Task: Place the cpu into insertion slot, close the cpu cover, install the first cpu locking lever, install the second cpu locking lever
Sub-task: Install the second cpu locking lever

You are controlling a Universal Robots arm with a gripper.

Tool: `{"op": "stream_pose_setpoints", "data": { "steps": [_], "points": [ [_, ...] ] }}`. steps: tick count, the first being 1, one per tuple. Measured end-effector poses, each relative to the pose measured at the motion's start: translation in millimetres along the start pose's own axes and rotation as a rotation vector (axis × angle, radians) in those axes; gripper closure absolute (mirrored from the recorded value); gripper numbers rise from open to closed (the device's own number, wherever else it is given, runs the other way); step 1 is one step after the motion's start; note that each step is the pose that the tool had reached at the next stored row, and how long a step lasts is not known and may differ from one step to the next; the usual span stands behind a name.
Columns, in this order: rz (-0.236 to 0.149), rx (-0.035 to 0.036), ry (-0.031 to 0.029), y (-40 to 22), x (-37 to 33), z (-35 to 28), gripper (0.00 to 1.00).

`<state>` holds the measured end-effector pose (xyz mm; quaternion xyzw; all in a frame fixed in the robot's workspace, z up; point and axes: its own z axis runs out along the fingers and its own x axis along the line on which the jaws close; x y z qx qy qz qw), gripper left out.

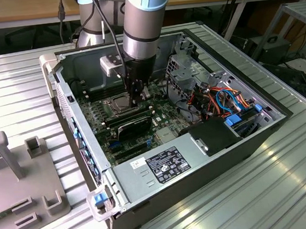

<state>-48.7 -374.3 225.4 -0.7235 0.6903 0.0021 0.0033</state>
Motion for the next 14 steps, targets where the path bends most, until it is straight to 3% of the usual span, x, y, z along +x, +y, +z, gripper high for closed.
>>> {"op": "stream_pose_setpoints", "data": {
  "steps": [4,14],
  "points": [
    [0.000,0.0000,0.0000,4.5,-0.2,2.4,0.89],
    [0.000,0.0002,-0.0012,5.0,-0.3,2.6,0.89]
  ]
}}
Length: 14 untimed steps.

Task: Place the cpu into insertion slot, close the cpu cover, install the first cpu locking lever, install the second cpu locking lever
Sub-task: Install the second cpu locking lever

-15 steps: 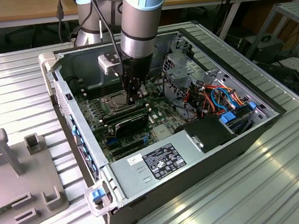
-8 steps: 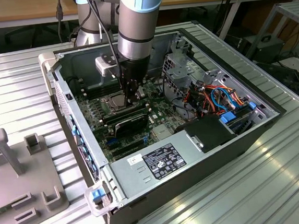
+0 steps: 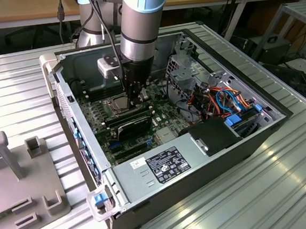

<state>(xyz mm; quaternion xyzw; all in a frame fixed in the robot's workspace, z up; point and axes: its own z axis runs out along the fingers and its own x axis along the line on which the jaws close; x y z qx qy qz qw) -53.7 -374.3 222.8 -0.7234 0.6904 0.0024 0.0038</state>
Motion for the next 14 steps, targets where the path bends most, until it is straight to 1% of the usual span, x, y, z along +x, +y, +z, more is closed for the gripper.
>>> {"op": "stream_pose_setpoints", "data": {
  "steps": [2,5,7,8,12,14],
  "points": [
    [0.000,0.0001,-0.0003,1.4,0.0,0.5,0.89],
    [0.000,-0.0001,-0.0004,7.6,-0.3,4.9,0.89],
    [0.000,-0.0001,-0.0004,9.2,-0.3,7.0,0.89],
    [0.000,-0.0002,-0.0005,10.3,-0.4,9.1,0.89],
    [0.000,-0.0002,-0.0008,11.8,-0.8,14.6,0.89],
    [0.000,-0.0003,-0.0010,12.0,-2.0,15.4,0.89]
  ]
}}
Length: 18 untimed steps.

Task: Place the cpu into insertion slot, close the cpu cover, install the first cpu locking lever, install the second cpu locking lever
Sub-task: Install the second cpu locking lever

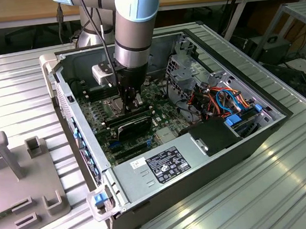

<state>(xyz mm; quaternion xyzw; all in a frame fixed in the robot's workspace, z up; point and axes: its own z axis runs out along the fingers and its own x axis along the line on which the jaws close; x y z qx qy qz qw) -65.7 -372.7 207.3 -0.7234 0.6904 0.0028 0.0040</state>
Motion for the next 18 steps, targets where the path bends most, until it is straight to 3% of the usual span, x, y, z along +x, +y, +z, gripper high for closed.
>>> {"op": "stream_pose_setpoints", "data": {
  "steps": [15,18],
  "points": [
    [0.000,0.0001,-0.0074,1.1,-4.0,10.0,0.89],
    [0.000,-0.0018,-0.0059,1.5,-4.2,10.3,0.89]
  ]
}}
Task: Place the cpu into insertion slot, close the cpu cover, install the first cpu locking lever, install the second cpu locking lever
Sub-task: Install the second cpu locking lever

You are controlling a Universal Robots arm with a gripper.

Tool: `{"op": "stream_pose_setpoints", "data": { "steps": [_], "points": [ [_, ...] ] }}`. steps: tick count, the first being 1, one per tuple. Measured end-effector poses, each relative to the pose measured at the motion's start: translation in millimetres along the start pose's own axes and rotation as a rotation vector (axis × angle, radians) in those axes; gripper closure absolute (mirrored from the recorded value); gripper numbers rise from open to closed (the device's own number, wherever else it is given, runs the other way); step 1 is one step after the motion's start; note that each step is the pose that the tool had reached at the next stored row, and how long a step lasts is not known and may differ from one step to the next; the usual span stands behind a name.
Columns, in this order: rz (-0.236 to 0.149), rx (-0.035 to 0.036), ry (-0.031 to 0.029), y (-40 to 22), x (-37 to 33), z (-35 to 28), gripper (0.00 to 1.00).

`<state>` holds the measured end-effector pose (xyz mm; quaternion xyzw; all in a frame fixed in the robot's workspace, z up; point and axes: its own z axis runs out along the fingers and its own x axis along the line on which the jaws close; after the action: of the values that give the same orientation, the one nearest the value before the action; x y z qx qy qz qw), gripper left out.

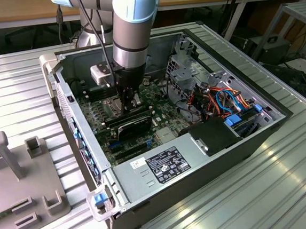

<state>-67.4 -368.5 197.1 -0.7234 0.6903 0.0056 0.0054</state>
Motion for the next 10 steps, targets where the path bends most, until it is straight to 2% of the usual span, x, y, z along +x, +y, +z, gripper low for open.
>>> {"op": "stream_pose_setpoints", "data": {
  "steps": [2,4,5,10],
  "points": [
    [0.000,0.0005,-0.0038,1.0,1.2,0.4,0.89],
    [0.000,0.0009,-0.0045,1.2,1.2,0.4,0.89],
    [0.000,0.0001,-0.0034,1.1,1.1,-0.3,0.89],
    [0.000,0.0029,-0.0116,0.9,0.1,-6.5,0.89]
  ]
}}
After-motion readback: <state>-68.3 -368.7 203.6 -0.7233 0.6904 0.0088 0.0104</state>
